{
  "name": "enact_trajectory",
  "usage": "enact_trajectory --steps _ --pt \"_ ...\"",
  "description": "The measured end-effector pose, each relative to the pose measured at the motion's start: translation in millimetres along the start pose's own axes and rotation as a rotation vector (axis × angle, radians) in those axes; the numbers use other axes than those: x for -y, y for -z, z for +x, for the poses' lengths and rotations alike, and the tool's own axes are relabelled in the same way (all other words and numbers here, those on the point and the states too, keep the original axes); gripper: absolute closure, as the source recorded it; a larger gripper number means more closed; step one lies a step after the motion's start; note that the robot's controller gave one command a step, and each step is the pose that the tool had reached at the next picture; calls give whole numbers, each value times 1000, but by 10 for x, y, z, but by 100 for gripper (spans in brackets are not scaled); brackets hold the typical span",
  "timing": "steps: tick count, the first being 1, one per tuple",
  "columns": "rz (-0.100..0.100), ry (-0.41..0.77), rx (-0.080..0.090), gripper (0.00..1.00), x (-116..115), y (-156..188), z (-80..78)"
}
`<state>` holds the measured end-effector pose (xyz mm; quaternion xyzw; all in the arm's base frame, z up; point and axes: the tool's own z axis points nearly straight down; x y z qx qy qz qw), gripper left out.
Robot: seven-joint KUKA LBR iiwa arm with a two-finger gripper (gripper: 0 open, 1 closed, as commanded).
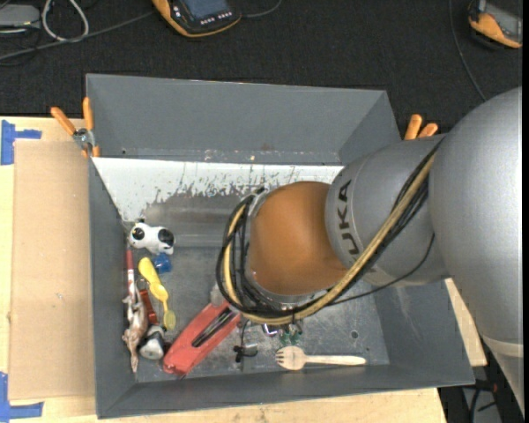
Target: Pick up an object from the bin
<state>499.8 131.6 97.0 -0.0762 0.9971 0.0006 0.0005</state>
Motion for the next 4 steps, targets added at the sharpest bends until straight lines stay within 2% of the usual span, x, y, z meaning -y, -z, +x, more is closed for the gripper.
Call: enact_trajectory --steps 1,2,3,4 --pt "-4 -24 6 100 314 -68 -208" --pt "-4 -25 6 100 315 -66 -208" --pt "-4 62 -2 100 306 500 -212" --pt "-4 122 -8 100 268 1246 -94"
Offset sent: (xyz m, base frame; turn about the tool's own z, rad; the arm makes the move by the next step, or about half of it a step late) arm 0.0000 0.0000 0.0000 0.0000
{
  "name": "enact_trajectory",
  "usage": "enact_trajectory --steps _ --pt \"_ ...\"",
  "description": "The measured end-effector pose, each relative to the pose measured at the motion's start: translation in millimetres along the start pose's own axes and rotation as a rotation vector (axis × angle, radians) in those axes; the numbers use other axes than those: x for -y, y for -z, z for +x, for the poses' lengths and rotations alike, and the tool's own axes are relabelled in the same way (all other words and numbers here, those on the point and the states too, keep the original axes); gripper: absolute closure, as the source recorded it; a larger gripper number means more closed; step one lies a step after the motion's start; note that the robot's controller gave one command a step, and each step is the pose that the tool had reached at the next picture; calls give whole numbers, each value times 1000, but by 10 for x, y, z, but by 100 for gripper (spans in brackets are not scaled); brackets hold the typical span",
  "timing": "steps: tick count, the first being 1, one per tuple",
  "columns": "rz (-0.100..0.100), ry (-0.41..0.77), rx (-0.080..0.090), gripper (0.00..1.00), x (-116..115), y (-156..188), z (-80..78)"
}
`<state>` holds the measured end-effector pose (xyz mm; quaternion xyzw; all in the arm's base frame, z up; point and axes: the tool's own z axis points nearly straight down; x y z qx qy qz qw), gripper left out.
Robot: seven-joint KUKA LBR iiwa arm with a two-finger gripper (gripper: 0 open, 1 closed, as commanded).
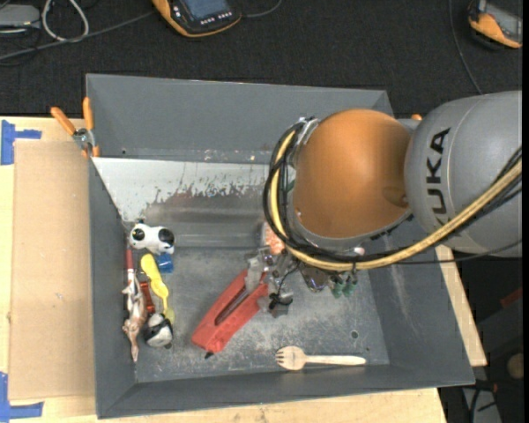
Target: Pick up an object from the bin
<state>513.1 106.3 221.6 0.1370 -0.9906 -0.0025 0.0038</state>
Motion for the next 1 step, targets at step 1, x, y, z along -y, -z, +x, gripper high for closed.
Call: enact_trajectory --steps 1 --pt "-1 -3 5 100 56 306 62"
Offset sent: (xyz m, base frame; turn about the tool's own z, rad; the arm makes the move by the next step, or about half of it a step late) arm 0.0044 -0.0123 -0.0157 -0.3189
